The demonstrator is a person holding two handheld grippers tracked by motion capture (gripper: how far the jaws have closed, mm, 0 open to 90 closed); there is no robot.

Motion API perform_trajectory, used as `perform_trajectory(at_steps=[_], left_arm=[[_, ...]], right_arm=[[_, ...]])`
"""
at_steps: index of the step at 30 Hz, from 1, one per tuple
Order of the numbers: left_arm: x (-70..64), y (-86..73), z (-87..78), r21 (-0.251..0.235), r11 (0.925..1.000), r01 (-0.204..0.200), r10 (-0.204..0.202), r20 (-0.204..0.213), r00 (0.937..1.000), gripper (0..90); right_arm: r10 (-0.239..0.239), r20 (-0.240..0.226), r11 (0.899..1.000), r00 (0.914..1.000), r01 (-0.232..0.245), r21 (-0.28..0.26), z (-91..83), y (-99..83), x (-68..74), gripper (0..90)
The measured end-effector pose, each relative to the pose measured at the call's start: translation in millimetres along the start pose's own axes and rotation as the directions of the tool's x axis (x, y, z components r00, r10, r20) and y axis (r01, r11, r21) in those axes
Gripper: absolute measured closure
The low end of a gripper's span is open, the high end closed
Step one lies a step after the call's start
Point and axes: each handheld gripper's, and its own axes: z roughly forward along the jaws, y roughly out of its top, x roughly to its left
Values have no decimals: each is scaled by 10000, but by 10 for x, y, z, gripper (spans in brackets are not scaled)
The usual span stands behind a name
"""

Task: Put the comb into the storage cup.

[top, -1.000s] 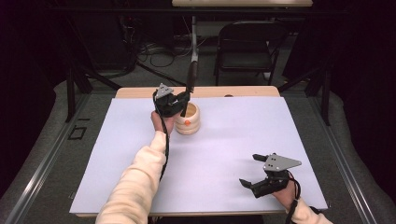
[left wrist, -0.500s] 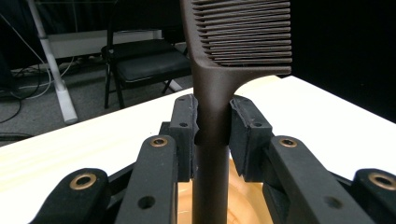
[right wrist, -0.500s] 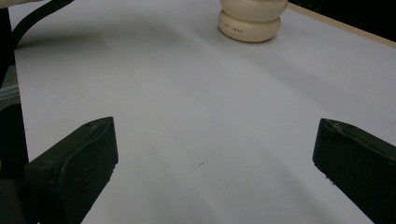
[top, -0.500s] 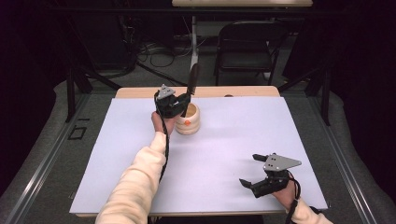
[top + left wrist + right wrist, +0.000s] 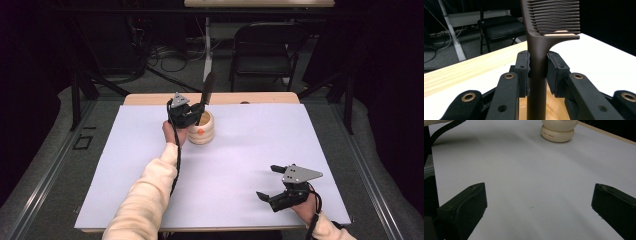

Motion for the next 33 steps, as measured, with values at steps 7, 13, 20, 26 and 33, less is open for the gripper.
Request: perform_trajectory(at_steps=[7,13,20,26,33], left_arm=[[-9,-14,12,257,9995,-161,161,5,9999,723],[-8,-21,21,463,9986,-246,246,7,9997,722],[-10,-42,30,695,9969,-381,381,14,9993,722],[-5,-65,29,844,9958,-346,345,24,9994,722],[-15,-64,48,1046,9937,-402,393,104,9992,721]], right_arm=[[8,-6,10000,10000,-8,-8,0,2,1,0],[18,-2,10000,10000,-18,-15,-3,1,1,0],[20,13,10000,10000,-20,-1,-3,0,-1,0],[-11,-11,10000,10000,11,6,0,1,2,0],[26,0,10000,10000,-26,3,-1,0,0,0]])
